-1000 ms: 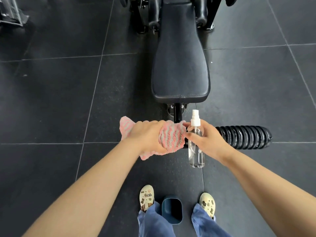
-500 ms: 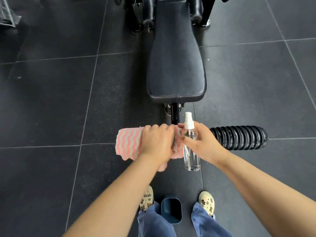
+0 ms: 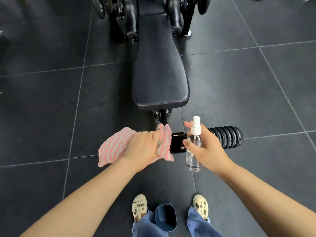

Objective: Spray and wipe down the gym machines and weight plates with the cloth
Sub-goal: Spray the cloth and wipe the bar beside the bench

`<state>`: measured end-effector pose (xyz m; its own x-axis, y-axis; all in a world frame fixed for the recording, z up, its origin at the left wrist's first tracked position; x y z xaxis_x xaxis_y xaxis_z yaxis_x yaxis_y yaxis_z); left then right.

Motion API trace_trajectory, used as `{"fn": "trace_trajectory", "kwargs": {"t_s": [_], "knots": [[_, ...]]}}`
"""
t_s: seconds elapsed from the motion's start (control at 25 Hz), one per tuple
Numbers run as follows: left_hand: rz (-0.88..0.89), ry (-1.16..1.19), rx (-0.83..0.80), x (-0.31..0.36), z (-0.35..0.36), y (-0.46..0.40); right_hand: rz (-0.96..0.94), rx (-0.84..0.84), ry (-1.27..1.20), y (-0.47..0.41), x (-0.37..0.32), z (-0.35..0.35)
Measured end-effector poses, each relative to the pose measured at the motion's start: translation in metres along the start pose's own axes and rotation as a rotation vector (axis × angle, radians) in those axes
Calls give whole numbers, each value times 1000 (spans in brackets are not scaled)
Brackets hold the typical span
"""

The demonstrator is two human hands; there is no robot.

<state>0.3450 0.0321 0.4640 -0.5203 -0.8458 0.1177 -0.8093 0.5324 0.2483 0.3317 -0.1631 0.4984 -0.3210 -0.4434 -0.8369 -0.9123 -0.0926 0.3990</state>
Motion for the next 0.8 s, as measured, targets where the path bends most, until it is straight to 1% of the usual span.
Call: {"fn": "trace_trajectory", "kwargs": {"t_s": [0.04,0.08,0.12,0.16,0.2,0.24,0.28,0.32,0.36,0.4,0.44,0.48,0.52,0.56,0.68,0.72,0.76,0.8], "knots": [[-40,51,79,5,-1,2,12,53,-38,4,4,-11],[-145,213,196,8,-5,2,19,99,-60,6,8,-19],[-315,464,301,12,-10,-3,26,141,-70,8,11,-26],[-484,784,387,22,-14,-8,30,183,-74,10,16,-34],[-617,1060,458,35,-18,-16,36,220,-79,12,20,-42],[-690,1243,514,47,-24,-24,44,247,-92,14,26,-49],[-715,1302,515,62,-29,-33,52,266,-109,15,31,-55],[-686,1234,482,78,-31,-41,61,280,-126,16,36,-60],[-552,1060,441,93,-30,-45,72,291,-135,16,40,-64],[-353,793,380,106,-23,-50,78,296,-144,16,44,-68],[-182,475,289,114,-12,-54,81,299,-148,16,47,-72],[-73,197,224,116,0,-57,79,299,-145,16,50,-74],[-38,22,180,116,8,-62,76,297,-135,17,51,-76],[-15,-61,160,117,11,-69,74,297,-134,17,54,-79],[45,-67,54,108,-1,-87,102,295,-153,15,61,-88],[92,-10,-7,103,-6,-93,106,296,-149,14,63,-91],[102,130,-104,95,-12,-102,108,294,-140,12,63,-93],[66,322,-256,85,-19,-111,108,288,-132,11,63,-95]]}}
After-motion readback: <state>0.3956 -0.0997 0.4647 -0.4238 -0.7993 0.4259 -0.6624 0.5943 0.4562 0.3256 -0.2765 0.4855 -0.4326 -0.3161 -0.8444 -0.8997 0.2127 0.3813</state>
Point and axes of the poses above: each hand's wrist, its own y-axis away from the middle knuckle, its own z-axis out of the palm, x = y × z, the point moved 1 cm from there along -y, towards the middle knuckle, and after that the axes turned 10 degrees about z, right-handed, at the moved point
